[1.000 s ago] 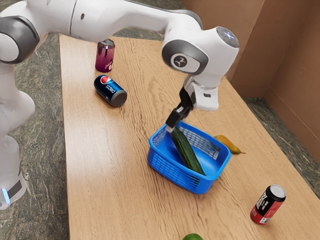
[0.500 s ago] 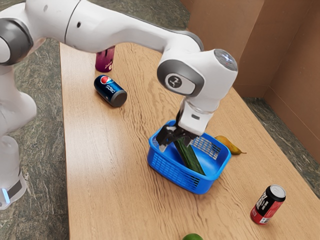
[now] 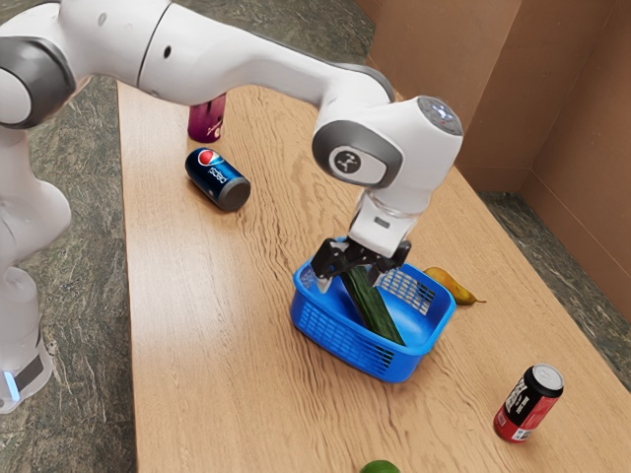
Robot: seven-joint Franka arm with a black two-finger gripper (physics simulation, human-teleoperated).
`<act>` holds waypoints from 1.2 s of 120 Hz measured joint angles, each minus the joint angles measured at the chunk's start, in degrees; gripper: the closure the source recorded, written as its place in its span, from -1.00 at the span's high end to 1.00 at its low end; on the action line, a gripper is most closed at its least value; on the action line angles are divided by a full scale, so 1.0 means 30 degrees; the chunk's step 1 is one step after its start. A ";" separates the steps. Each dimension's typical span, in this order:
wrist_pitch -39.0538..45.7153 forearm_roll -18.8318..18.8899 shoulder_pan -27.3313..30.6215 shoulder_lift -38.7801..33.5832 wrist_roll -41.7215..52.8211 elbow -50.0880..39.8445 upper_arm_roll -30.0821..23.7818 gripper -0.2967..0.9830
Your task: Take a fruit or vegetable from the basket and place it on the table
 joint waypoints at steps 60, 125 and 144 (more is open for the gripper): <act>0.2237 0.0023 0.0383 0.0224 0.1412 -0.1154 0.0524 0.54; 0.3248 -0.0548 0.0953 0.1071 0.2367 -0.0980 0.0514 0.54; 0.3345 -0.0542 0.1001 0.1085 0.2604 -0.0996 0.0523 0.54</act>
